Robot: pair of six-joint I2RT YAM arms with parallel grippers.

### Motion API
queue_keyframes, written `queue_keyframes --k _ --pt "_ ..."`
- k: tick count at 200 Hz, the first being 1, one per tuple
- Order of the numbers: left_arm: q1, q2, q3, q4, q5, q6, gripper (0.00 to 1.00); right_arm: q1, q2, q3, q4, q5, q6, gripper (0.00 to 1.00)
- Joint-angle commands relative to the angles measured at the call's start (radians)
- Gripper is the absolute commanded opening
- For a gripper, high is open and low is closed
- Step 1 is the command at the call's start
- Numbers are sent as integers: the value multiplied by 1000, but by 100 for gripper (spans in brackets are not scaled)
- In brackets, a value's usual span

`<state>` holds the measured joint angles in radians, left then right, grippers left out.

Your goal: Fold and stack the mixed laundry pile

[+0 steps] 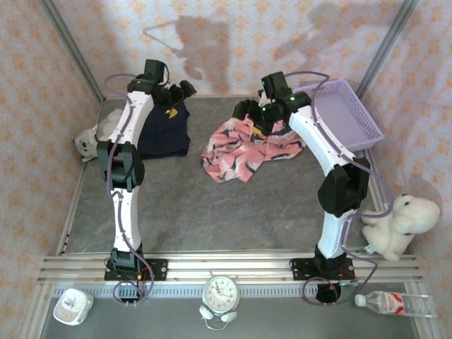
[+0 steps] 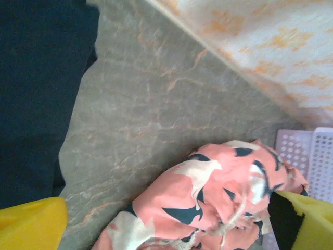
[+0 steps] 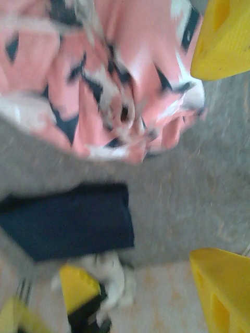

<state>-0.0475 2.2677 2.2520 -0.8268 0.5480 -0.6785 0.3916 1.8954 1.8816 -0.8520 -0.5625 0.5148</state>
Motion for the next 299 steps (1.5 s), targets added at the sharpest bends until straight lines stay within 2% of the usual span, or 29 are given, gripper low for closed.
queue_keyframes --k 1,33,56,82,98,126,143,146,151,159,173,184,204,229,254,264,273,286,299 --pt "-54 -36 -59 6 54 64 100 -37 -42 2 -29 165 -5 84" --pt "-179 -44 -125 -30 44 208 100 -109 -30 -102 -16 352 82 84" --pt "-270 -18 -146 -62 -15 275 99 -138 4 -198 100 360 121 82" --pt "-323 34 -152 -99 -75 282 91 -141 136 -131 102 404 104 82" --pt "-331 60 -167 -106 -62 280 74 -151 223 -56 63 467 120 82" --pt "-330 83 -164 -165 -55 322 35 -169 334 14 86 488 146 82" --pt "-328 73 -169 -214 -81 366 11 -174 420 105 11 510 166 80" --pt "-327 70 -172 -223 -90 373 5 -174 433 118 1 510 166 78" --pt "-325 62 -178 -236 -108 383 0 -175 449 133 -12 509 166 76" --pt "-321 48 -198 -249 -140 395 0 -177 467 145 -22 507 168 70" --pt "-310 10 -239 -253 -185 403 0 -184 469 145 -24 505 172 38" --pt "-294 -22 -264 -255 -235 400 0 -190 450 141 -27 502 170 19" --pt "-249 -85 -285 -245 -295 390 0 -192 372 143 -19 485 129 0" --pt "-184 -112 -230 -239 -336 367 0 -192 240 195 -62 397 75 0" --pt "-154 -102 -99 -242 -271 334 0 -185 152 309 -224 262 76 0" --pt "-159 -108 -70 -223 -235 331 12 -175 105 283 -255 222 90 0" --pt "-167 -113 -54 -202 -202 327 26 -167 55 226 -269 185 114 0" --pt "-181 -118 -43 -181 -177 318 44 -151 -28 80 -245 140 164 0" --pt "-195 -119 -40 -169 -151 313 57 -134 -115 -105 -173 92 228 0"
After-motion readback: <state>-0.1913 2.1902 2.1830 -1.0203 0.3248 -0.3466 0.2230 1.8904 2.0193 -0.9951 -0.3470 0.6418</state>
